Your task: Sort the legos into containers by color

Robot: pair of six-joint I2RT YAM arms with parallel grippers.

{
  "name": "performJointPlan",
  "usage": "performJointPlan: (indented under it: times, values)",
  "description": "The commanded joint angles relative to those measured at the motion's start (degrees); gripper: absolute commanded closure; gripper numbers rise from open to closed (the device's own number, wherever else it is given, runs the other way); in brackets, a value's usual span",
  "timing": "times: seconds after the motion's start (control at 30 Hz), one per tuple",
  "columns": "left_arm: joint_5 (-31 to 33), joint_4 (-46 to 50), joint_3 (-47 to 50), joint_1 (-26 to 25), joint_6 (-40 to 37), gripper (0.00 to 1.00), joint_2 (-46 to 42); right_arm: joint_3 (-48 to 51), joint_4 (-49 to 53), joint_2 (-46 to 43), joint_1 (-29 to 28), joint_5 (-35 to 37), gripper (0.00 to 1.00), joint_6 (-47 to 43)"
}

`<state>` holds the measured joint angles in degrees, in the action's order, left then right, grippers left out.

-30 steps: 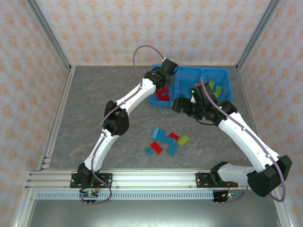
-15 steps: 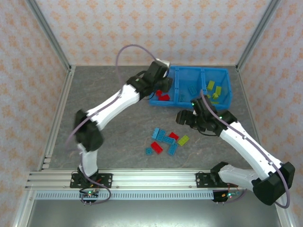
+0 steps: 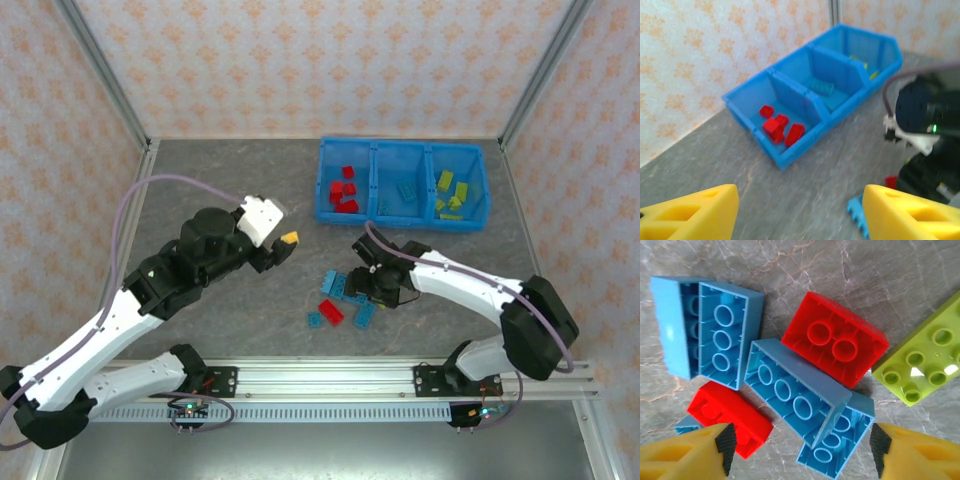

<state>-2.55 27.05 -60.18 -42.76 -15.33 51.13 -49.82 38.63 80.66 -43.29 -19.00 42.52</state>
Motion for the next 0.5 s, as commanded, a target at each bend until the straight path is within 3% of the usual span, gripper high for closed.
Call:
performJointPlan:
  times: [0.0,0.07,0.27,0.47]
  values:
    - [4.68,-3.17,8.1,0.13,-9.71,0.33,-2.65,0.02,-2.96,1.01,-0.31,2.77,0.28,3.37]
    - [2.9,-7.17,12.65,0.8,-9.72,0.33,-3.6,0.25,-3.23,1.94,-0.31,3.56,0.29,4.47]
    - [0.48,-7.86,14.4,1.45,-9.37,0.32,-2.88,0.89,-4.88,4.81,-0.31,4.96,0.47,4.99]
    - [-0.26,-8.13,14.96,1.53,-8.85,0.31,-1.72,1.56,-6.89,6.31,-0.31,6.04,0.47,5.32]
